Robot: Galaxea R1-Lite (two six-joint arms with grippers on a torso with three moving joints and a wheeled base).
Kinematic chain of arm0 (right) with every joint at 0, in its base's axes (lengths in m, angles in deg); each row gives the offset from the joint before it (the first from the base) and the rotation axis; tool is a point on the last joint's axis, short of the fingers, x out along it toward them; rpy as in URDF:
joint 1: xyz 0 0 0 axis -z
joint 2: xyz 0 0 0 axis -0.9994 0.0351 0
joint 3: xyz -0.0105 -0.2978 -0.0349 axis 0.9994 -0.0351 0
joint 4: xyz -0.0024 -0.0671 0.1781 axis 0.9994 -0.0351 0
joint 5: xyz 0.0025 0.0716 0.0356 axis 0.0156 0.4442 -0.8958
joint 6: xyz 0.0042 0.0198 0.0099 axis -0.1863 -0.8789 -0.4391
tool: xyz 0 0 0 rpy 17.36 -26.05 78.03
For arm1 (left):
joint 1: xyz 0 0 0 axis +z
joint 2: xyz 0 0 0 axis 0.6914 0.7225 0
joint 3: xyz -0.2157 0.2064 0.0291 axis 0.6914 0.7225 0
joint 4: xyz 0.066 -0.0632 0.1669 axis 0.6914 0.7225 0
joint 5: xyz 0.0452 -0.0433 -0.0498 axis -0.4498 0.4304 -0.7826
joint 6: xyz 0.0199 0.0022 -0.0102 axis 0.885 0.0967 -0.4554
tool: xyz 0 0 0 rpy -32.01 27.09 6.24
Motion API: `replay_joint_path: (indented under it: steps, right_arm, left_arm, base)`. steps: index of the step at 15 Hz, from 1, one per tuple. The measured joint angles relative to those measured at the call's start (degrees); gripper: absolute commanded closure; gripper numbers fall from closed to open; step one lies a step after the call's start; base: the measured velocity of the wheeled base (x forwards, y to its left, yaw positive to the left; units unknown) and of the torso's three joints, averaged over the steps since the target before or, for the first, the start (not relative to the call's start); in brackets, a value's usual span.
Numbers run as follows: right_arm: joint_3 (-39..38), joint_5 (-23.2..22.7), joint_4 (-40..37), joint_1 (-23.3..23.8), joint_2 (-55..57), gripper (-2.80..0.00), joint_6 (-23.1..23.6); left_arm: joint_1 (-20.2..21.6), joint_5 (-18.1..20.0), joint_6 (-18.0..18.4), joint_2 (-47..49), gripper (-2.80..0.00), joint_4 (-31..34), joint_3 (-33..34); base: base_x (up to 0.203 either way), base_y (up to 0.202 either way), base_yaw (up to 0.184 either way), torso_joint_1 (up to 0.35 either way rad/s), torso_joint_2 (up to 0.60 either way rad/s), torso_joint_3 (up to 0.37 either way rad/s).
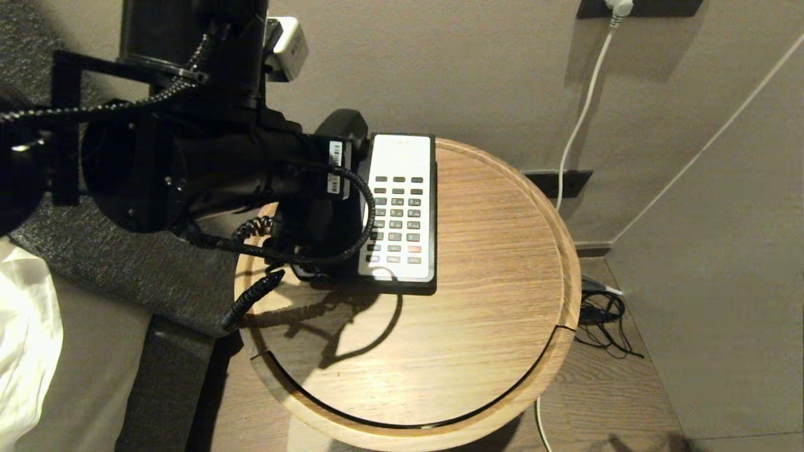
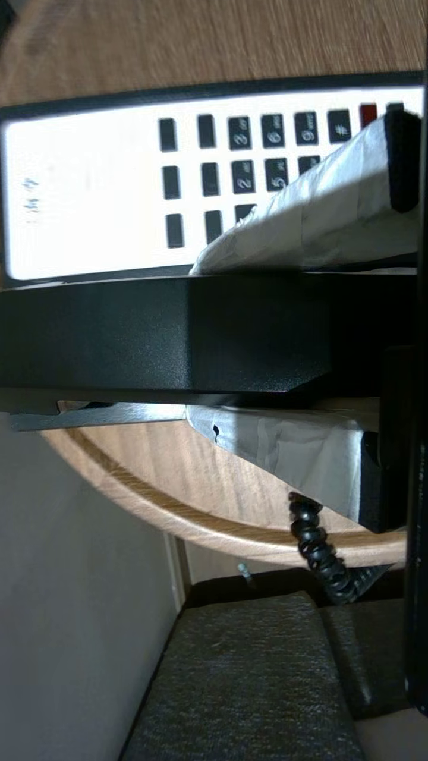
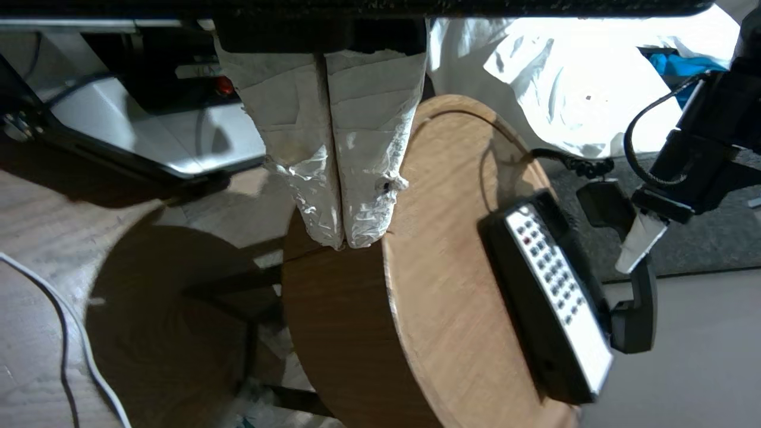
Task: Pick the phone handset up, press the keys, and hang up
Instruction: Put the handset back
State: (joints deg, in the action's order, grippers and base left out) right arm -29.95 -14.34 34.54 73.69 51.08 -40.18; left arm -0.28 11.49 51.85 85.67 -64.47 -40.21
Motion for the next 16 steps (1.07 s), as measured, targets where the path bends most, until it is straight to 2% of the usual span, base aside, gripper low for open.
replay_joint_path:
  steps: [6,12,16]
  right_arm:
    - [-1.5,-1.2,1.4,0.0,0.3,0.0,0.2]
    - [-3.1,-1.2,2.6,0.0,0.7,0.0,0.3]
    - [-4.9,-1.2,4.2,0.0,0.8,0.0,1.5]
  left_arm:
    - [-0.1,-1.3,0.0,0.6,0.0,-0.3,0.6]
    - [-0.1,-2.1,-0.1,2.7,0.0,-0.1,-2.4]
    - [-0.3,-2.2,-1.5,3.3,0.0,0.4,-1.4]
  base:
    - [0.0,0.0,0.0,0.0,0.0,0.0]
    - [0.0,0.0,0.0,0.0,0.0,0.0]
    - [0.0,0.0,0.0,0.0,0.0,0.0]
